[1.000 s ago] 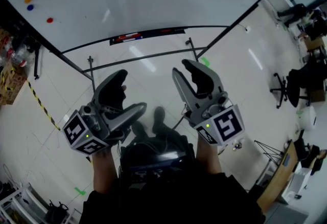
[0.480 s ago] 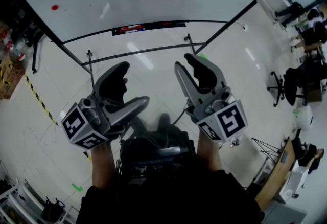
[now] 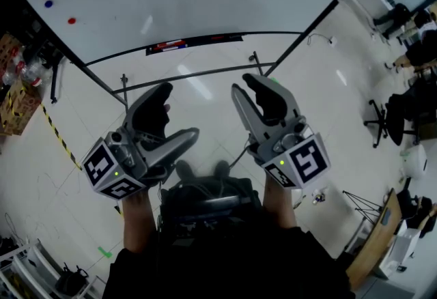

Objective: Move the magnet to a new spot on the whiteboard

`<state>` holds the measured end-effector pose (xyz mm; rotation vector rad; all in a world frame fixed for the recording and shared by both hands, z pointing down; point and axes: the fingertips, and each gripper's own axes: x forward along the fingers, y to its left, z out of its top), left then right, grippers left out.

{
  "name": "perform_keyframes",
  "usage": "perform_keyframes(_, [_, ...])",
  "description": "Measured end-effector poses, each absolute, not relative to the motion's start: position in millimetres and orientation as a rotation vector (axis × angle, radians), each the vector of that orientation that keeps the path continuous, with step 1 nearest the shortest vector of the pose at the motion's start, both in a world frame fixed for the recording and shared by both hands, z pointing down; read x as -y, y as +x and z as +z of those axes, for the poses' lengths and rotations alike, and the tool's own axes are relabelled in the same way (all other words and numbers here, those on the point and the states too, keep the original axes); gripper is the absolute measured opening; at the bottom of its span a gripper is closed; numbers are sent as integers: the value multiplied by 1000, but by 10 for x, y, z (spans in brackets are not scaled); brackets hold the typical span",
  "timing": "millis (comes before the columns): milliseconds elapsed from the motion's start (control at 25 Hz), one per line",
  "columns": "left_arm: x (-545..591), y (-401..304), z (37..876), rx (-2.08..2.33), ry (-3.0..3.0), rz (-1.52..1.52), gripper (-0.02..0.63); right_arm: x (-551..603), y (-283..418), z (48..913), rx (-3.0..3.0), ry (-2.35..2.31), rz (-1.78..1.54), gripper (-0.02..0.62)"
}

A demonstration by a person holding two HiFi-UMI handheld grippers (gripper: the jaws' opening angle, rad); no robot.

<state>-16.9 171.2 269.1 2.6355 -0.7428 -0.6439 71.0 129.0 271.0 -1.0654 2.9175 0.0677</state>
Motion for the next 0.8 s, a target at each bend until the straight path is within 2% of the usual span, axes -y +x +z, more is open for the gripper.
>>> perform_keyframes(280, [-1754,236,2690,755,2639,-591,393,-1342,1064,2722,-2888,-1008,15,107])
perform_keyframes(800, [-1822,481,2699,825,2637,-544,393,-1462,1184,2747,-2907,-860,6,58])
